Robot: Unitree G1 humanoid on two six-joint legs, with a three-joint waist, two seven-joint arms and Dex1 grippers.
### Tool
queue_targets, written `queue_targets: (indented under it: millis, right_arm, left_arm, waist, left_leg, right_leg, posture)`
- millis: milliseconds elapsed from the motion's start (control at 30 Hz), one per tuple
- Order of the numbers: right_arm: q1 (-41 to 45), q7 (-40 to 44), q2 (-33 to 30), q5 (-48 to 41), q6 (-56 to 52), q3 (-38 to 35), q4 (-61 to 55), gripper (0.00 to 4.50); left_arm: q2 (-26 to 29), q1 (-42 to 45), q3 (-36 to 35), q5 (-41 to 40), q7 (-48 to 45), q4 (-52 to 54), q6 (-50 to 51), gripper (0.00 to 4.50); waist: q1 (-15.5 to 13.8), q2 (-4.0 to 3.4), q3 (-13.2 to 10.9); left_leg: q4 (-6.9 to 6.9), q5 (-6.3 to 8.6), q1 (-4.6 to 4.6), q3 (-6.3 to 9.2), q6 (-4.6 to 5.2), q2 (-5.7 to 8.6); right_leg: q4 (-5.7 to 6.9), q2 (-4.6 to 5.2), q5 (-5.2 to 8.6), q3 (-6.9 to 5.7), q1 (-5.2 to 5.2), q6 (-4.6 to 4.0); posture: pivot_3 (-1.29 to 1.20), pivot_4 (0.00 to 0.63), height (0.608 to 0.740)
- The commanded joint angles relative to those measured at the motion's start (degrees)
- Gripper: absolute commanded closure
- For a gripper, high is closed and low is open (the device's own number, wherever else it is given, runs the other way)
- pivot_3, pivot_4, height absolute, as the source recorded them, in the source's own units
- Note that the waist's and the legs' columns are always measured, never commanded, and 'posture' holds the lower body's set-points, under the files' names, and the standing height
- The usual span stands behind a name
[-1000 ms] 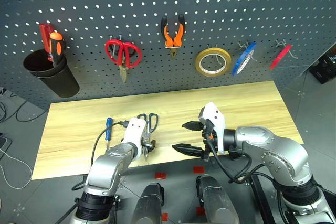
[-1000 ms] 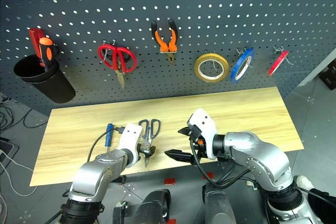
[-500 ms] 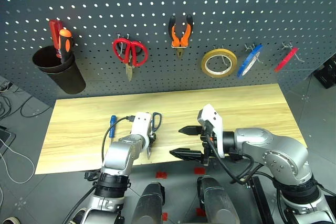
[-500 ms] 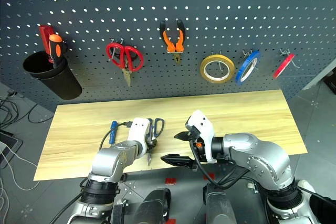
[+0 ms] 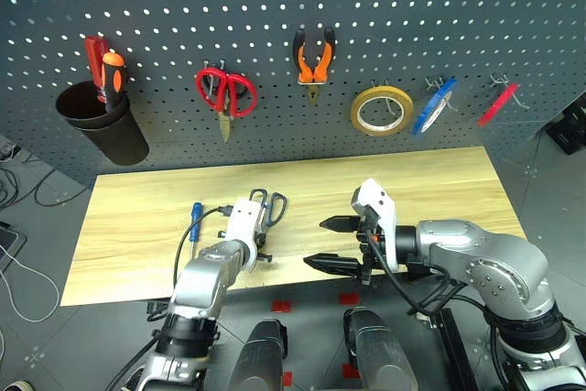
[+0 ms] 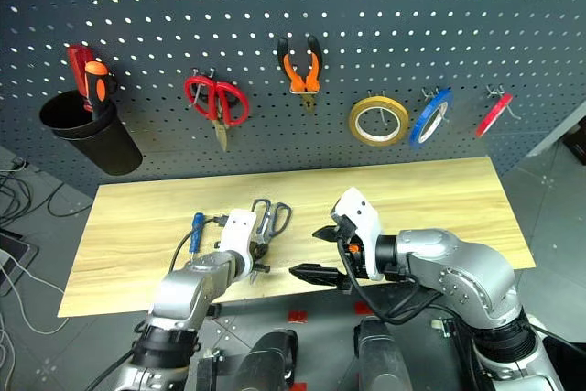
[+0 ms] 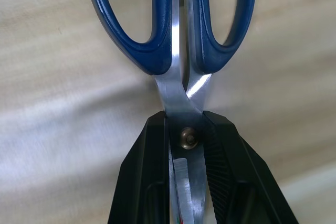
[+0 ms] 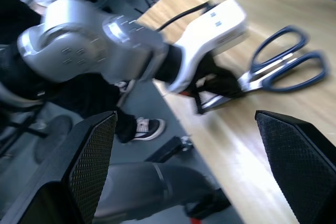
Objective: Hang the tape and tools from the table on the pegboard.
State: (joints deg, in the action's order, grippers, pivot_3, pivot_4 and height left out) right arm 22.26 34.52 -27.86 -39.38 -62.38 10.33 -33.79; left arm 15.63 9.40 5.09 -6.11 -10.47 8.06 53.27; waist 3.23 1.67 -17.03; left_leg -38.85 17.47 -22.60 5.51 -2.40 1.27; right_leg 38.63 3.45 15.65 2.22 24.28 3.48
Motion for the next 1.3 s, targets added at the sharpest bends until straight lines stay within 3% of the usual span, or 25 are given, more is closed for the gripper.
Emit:
queue_targets:
  millis: [33,500,633,867,1000,1133,1300]
  right_arm:
    - [1.1,-1.26,0.36,0.85,3.99,-1.66,-3.38,0.0]
    - [6.94,-4.59,0.67,-7.36,3.39,-13.77,-3.71,0.0]
    - [7.46,-4.73,-0.4,-8.33,4.17,-14.93,-3.43,0.0]
    - [8.41,-3.58,-2.62,-9.74,5.39,-16.34,-2.93,0.0]
    - [9.88,-2.72,-2.8,-9.02,8.57,-15.75,-3.3,0.0]
    - [9.79,-2.05,-3.7,-8.36,9.84,-14.11,-3.8,0.0]
    - [9.78,-2.12,-4.2,-8.23,10.69,-13.33,-3.65,0.0]
  left_arm:
    - [3.35,-3.83,1.34,1.78,-2.21,8.03,-6.91,3.91]
    - [13.69,-14.61,-3.39,5.57,-7.11,32.33,-26.96,3.92]
    - [14.41,-17.43,-5.19,8.2,-6.04,36.1,-32.64,3.93]
    - [11.9,-12.2,-11.03,6.14,-5.01,35.96,-29.52,3.94]
    - [10.93,-5.04,-13.8,1.97,-5.76,32.5,-24.75,3.94]
    - [9.88,1.34,-13.66,-0.94,-6.0,28.65,-20.38,3.94]
    - [9.0,2.95,-13.6,-1.9,-5.83,27.39,-18.47,3.94]
  waist:
    - [-0.04,-0.02,-0.04]
    - [-0.27,-0.03,-0.18]
    - [-0.25,-0.03,-0.19]
    - [-0.33,-0.03,-0.19]
    - [-0.38,-0.02,-0.19]
    - [-0.38,-0.02,-0.19]
    - [-0.08,0.04,-0.23]
  left_leg:
    - [0.0,0.0,-0.05,0.01,0.0,-0.01]
    - [0.06,-0.03,-0.29,0.18,-0.04,0.04]
    - [0.05,-0.02,-0.28,0.14,-0.02,0.05]
    - [0.03,-0.03,-0.31,0.16,0.0,0.04]
    - [0.0,-0.03,-0.32,0.15,-0.01,0.05]
    - [-0.02,-0.04,-0.31,0.18,-0.02,0.03]
    - [-0.02,-0.1,-0.31,0.15,-0.13,0.0]
  right_leg:
    - [0.0,0.0,0.0,-0.01,0.04,0.0]
    - [-0.13,0.33,-0.01,-0.19,0.11,-0.01]
    - [-0.13,0.33,0.0,-0.18,0.11,-0.01]
    - [-0.09,0.04,0.0,-0.25,0.09,-0.01]
    - [-0.08,0.02,0.0,-0.25,0.09,-0.01]
    - [-0.06,-0.05,0.0,-0.29,0.09,-0.01]
    - [-0.08,-0.05,0.0,-0.22,0.12,-0.01]
  posture:
    - [-0.05,0.313,0.74]
    - [-0.04,0.299,0.74]
    - [-0.03,0.296,0.74]
    - [-0.02,0.286,0.74]
    - [-0.02,0.286,0.74]
    - [-0.03,0.289,0.74]
    - [-0.04,0.292,0.74]
